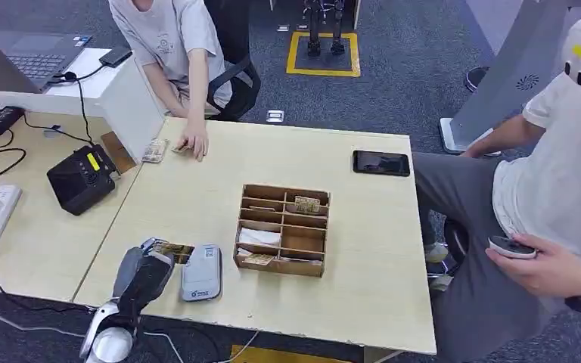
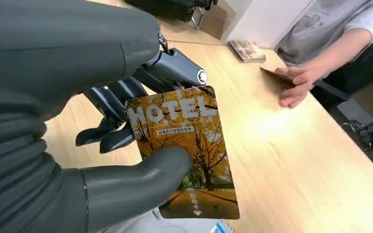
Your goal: Pass the card to the sensor for recognition and then transmit it.
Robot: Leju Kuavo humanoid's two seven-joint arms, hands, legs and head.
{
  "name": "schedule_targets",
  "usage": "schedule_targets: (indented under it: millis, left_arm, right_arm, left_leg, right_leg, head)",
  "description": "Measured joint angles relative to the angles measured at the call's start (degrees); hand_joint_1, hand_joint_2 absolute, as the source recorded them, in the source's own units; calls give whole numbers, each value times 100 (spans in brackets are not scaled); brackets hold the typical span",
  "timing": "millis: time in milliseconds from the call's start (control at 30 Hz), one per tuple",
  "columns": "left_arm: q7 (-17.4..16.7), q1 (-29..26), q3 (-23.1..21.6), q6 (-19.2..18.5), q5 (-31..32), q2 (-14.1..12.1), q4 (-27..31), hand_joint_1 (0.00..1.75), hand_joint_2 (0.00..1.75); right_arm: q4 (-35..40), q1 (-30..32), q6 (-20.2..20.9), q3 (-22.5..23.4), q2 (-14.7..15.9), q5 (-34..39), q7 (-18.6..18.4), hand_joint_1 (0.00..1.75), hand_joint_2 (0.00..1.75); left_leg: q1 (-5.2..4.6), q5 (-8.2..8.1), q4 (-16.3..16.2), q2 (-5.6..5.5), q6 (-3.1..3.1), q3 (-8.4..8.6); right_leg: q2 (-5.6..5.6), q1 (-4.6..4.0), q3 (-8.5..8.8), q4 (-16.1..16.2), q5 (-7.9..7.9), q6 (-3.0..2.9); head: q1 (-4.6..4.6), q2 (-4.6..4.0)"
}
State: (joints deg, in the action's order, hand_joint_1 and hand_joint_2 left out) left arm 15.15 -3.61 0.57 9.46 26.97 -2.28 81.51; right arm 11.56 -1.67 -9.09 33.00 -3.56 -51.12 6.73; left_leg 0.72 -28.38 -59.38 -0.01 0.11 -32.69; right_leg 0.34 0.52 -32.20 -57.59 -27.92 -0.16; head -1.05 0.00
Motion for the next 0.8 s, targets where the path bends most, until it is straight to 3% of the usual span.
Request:
schedule_targets:
  millis: [333, 567, 800]
  left_arm:
    - [-4, 44, -129, 214, 439, 107, -252, 175, 175]
    - [20, 63, -173, -13, 286, 127, -359, 175, 175]
    - [-118, 289, -289, 665, 1351, 160, -844, 175, 175]
  right_arm:
    - [0, -2, -46, 31, -11, -13, 31, 0, 175]
    - [0, 3, -52, 112, -15, -109, -42, 0, 175]
    - [0, -5, -48, 162, -17, -249, 33, 0, 175]
  left_leg:
    - [1, 0, 0, 0, 0, 0]
    - [0, 0, 0, 0, 0, 1]
    - [1, 0, 1, -2, 0, 4]
  right_leg:
    - [0, -1, -1, 0, 0, 0]
    - [0, 0, -1, 0, 0, 0]
    - [-2, 0, 5, 0, 0, 0]
  head:
    - [0, 0]
    - [0, 0]
    - [0, 0]
